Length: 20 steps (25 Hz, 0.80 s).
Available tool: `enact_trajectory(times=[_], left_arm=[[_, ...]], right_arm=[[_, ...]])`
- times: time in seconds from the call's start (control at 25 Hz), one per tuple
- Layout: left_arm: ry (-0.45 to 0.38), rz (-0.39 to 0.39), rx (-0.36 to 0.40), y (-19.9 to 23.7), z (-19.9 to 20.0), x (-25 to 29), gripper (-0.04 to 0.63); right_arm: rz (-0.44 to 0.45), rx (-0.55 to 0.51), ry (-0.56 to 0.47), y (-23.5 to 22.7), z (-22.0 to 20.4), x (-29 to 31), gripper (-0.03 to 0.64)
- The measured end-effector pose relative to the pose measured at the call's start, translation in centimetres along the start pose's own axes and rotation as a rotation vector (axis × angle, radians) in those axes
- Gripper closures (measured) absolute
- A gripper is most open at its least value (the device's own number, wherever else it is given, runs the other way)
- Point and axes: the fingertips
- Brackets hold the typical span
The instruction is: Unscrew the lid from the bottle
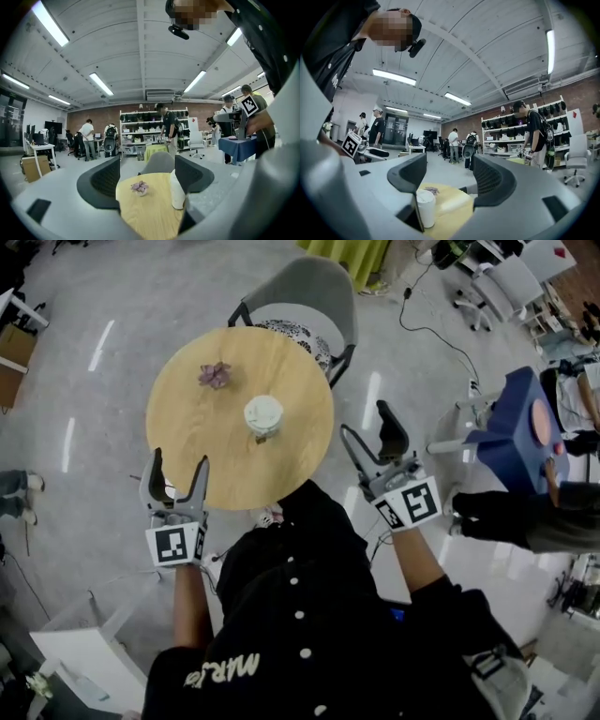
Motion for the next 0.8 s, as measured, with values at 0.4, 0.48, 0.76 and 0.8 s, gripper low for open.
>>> enact_trajectory(times=[0.4,0.48,0.76,0.8], left_arm=[[0.173,-0.104,0.048,-2.0,-6.7,8.4,0.245],[0.206,-0.134,0.038,-2.8,-8.8,9.3,0.245],[0.29,-0.23,0.034,-5.4,-15.8,12.6,0.245],[0.286,-0.248,0.043,-5.9,-16.4,13.1,0.245]], right_arm=[[0.105,0.035,0.087,-4.2,-3.9,7.2,0.316],[0.135,0.042,0.106,-4.7,-5.0,8.2,0.316],[0.271,0.047,0.23,-4.5,-11.4,11.1,0.311],[0.289,0.05,0.241,-4.4,-12.1,11.4,0.311]])
Point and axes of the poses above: the fingertips, and each gripper's own axes: x forward along the fingers, y to its left, z out of its top, and after that the axes turned 11 degrees about x, right-handed
